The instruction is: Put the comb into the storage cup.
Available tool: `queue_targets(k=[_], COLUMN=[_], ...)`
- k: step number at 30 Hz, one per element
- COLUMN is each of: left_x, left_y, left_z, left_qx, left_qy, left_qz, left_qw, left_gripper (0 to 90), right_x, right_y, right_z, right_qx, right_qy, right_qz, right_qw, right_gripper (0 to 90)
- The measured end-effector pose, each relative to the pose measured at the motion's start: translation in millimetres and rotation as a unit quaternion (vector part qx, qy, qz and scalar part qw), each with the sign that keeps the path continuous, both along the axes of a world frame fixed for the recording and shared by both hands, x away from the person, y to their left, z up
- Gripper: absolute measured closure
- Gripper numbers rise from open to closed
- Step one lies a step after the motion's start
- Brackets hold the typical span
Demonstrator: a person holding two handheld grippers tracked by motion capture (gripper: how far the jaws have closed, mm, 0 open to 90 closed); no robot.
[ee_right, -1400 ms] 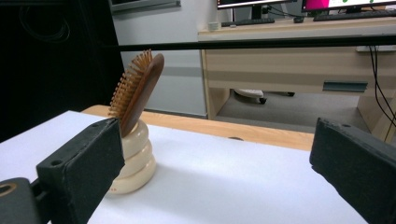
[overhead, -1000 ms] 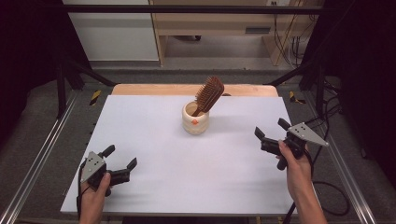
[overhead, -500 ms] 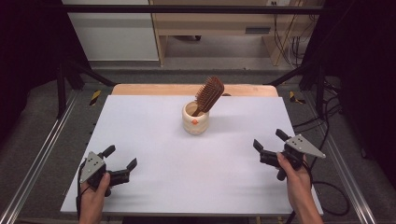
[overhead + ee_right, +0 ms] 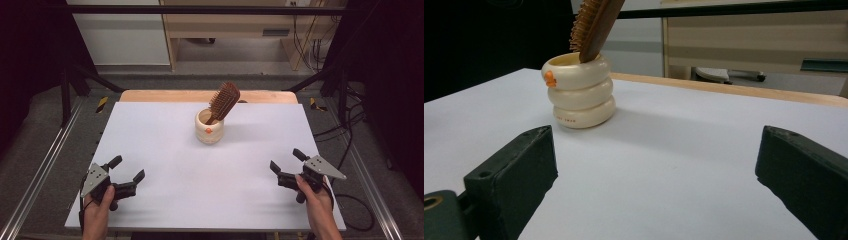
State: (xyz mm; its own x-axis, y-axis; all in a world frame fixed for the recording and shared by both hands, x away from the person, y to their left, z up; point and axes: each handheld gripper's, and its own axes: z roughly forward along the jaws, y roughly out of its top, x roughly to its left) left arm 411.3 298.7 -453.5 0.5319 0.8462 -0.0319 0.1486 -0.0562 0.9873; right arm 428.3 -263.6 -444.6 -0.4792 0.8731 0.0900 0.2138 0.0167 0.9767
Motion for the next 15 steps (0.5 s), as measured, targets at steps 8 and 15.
queue_targets(k=[8, 15], left_x=[-0.3, -0.4], left_y=[3.3, 3.5], left_z=[0.8, 0.9], left_qx=[-0.006, -0.006], left_qy=[-0.004, -0.01], left_qz=[-0.002, -0.009], left_qw=[1.0, 0.9999], left_gripper=[2.2, 2.3], right_x=[-4.5, -4.9], right_y=[7.0, 14.0], right_z=[-6.4, -13.1], right_qx=[-0.001, 0.0], right_qy=[0.0, 0.002], right_qz=[0.019, 0.033], right_qw=[0.9998, 0.9994], right_gripper=[3.4, 3.4])
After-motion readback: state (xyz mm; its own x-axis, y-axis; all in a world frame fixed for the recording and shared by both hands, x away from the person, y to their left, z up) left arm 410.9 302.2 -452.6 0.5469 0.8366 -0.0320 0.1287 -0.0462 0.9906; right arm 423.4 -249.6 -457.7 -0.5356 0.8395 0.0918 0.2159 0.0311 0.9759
